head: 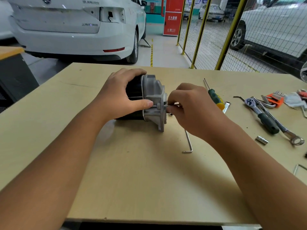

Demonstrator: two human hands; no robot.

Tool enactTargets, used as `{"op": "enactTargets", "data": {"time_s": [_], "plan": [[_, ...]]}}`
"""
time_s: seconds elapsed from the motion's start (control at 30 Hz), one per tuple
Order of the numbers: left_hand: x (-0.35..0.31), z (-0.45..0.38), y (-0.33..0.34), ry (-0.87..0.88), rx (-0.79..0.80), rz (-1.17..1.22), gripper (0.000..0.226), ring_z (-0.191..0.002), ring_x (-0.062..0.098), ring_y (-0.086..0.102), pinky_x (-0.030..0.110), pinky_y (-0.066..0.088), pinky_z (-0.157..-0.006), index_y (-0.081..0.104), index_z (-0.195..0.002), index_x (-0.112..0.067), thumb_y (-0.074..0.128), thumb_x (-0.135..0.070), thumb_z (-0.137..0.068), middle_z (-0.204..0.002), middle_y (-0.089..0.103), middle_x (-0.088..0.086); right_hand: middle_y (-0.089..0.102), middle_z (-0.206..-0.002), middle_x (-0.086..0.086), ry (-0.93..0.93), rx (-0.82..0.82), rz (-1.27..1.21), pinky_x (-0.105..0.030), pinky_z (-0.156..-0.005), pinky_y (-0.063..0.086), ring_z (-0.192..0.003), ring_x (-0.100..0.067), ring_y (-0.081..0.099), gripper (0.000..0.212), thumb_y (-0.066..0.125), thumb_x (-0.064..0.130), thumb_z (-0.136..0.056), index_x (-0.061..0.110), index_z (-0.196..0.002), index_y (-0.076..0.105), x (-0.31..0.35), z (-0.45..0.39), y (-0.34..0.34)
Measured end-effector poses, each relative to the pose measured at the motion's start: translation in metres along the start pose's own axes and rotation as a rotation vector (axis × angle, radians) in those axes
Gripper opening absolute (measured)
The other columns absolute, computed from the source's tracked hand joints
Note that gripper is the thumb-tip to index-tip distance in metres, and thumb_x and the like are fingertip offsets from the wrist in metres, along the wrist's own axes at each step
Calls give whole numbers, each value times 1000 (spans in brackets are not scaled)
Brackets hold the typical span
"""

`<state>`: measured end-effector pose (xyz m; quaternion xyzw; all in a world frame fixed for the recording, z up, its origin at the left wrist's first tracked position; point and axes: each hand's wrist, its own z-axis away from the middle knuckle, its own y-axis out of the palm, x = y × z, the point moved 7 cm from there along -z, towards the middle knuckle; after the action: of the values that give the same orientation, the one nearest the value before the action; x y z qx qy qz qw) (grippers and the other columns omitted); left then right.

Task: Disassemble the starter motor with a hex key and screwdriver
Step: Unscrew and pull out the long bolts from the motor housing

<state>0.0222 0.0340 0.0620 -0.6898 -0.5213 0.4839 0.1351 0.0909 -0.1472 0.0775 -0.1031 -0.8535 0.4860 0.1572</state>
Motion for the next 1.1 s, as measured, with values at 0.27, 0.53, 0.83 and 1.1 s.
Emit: {"op": "enactTargets", "data": {"time_s": [0.27, 0.53, 0.83, 1.1], "plan": [[0, 1, 0, -9, -17, 34, 77, -129, 17, 50, 39, 42, -110, 57, -142, -34, 67, -68, -73, -134, 58, -12, 51, -110, -9, 45, 31, 61, -43, -74, 55, -81, -29, 57, 14, 60, 9, -100, 2, -104, 71, 3, 2, 8], [-2, 2, -1, -17, -17, 45, 75, -129, 17, 50, 40, 42, -110, 58, -141, -33, 64, -69, -76, -133, 58, -11, 55, -105, -5, 16, 82, 154, -47, -69, 53, -80, -30, 57, 13, 54, 20, -102, 12, -105, 63, 1, 0, 9], [-3, 2, 0, -23, -17, 50, 75, -128, 15, 50, 30, 38, -107, 59, -140, -32, 60, -71, -77, -129, 56, -15, 52, -103, -8, 62, 83, 63, -46, -75, 51, -83, -30, 56, 21, 51, 19, -103, 7, -102, 68, -1, 1, 9], [-6, 2, -1, -19, -23, 44, 62, -127, 20, 53, 41, 42, -111, 61, -140, -26, 64, -56, -87, -133, 60, -5, 57, -103, -5, 16, 71, 124, -47, -67, 55, -79, -33, 60, 12, 59, 18, -98, 12, -103, 68, 3, 1, 5]]}}
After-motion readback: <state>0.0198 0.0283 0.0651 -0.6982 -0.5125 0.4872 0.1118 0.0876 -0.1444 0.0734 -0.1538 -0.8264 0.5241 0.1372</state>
